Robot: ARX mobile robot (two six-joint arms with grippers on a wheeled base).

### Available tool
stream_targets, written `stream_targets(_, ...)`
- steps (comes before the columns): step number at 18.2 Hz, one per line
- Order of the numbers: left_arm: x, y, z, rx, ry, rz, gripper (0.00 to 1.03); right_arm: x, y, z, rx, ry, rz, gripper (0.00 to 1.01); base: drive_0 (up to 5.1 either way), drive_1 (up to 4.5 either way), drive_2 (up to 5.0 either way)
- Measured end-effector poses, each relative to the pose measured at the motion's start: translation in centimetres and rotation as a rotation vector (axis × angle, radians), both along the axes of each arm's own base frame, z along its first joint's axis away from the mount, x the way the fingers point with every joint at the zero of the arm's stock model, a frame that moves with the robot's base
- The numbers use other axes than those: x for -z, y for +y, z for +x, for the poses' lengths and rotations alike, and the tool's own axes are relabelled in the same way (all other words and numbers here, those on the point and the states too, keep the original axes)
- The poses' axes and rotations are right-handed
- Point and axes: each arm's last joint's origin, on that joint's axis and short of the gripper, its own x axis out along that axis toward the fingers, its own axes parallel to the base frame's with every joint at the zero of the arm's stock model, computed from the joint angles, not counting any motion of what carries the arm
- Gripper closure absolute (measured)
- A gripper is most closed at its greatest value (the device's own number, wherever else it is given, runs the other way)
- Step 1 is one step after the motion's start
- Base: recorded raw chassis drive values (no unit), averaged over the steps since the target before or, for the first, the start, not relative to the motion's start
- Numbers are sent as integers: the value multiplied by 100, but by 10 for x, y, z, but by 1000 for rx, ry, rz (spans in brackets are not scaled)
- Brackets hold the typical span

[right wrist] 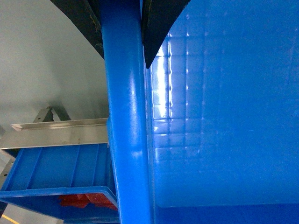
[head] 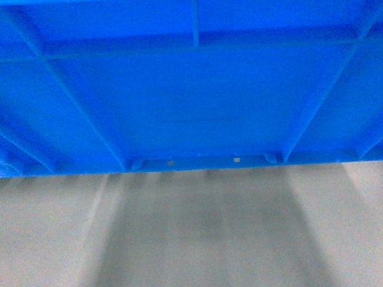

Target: Place box next to blue box on left shelf

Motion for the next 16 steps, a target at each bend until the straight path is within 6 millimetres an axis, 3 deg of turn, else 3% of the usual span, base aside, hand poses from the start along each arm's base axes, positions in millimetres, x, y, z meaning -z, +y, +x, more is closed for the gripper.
stream_targets(16, 0, 0, 0, -1, -3, -1, 91, -1, 0, 0, 0, -4, 1, 91, 0, 0, 0)
